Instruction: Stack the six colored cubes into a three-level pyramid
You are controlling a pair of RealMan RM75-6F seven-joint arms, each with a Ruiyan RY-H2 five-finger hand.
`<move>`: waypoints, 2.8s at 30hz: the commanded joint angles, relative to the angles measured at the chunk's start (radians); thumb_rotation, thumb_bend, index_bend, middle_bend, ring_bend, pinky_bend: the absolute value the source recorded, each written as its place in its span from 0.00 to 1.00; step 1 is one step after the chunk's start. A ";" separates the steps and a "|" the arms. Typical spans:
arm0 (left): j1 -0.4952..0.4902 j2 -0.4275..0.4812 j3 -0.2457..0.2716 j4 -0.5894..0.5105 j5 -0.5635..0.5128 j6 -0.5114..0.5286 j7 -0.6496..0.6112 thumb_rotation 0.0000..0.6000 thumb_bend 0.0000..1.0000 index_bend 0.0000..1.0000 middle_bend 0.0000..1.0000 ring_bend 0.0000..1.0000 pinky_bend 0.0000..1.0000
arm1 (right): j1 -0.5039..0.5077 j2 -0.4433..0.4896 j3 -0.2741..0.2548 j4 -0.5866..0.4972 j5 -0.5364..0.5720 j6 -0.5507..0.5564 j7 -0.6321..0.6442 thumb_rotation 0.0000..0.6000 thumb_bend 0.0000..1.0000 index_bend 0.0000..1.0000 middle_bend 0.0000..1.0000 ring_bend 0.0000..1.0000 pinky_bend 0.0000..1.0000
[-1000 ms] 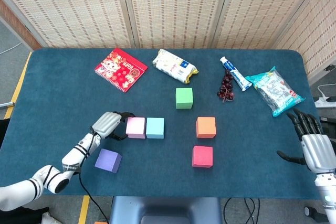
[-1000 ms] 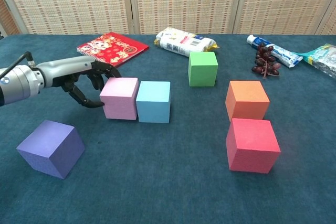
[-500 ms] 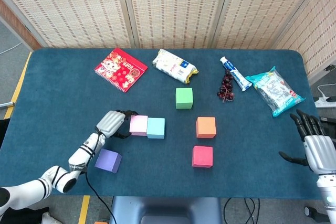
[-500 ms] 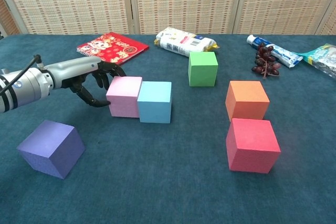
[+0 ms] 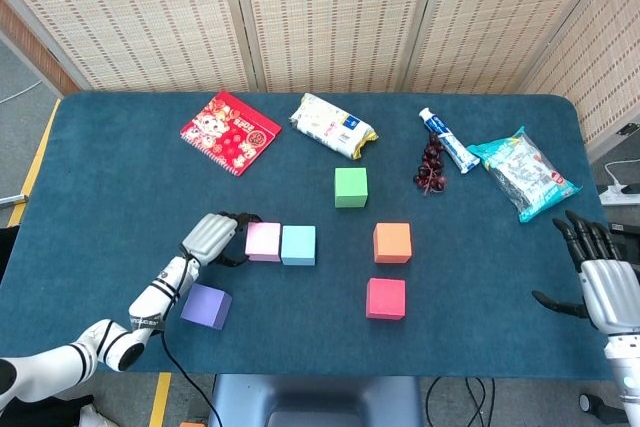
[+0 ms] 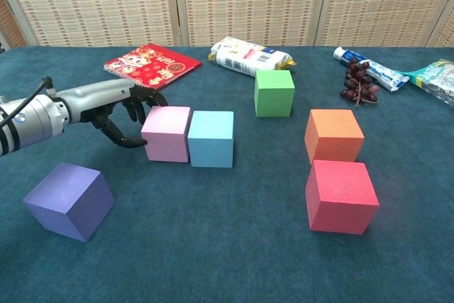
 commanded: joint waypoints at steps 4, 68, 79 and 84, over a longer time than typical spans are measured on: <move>-0.007 -0.008 0.001 0.004 -0.006 -0.011 0.004 1.00 0.34 0.32 0.39 0.34 0.34 | -0.002 0.003 0.000 -0.001 0.000 0.003 0.002 1.00 0.12 0.00 0.00 0.00 0.01; 0.173 0.317 0.032 -0.340 -0.008 0.217 0.089 1.00 0.34 0.04 0.06 0.01 0.19 | 0.455 -0.109 0.086 0.070 0.079 -0.593 0.098 1.00 0.12 0.00 0.10 0.04 0.29; 0.217 0.329 0.045 -0.365 -0.002 0.254 0.094 1.00 0.34 0.05 0.07 0.01 0.19 | 0.535 -0.256 0.075 0.218 0.130 -0.690 0.069 1.00 0.12 0.08 0.13 0.08 0.32; 0.238 0.341 0.048 -0.383 -0.001 0.273 0.095 1.00 0.34 0.05 0.07 0.01 0.19 | 0.573 -0.331 0.073 0.302 0.154 -0.733 0.060 1.00 0.12 0.15 0.18 0.11 0.35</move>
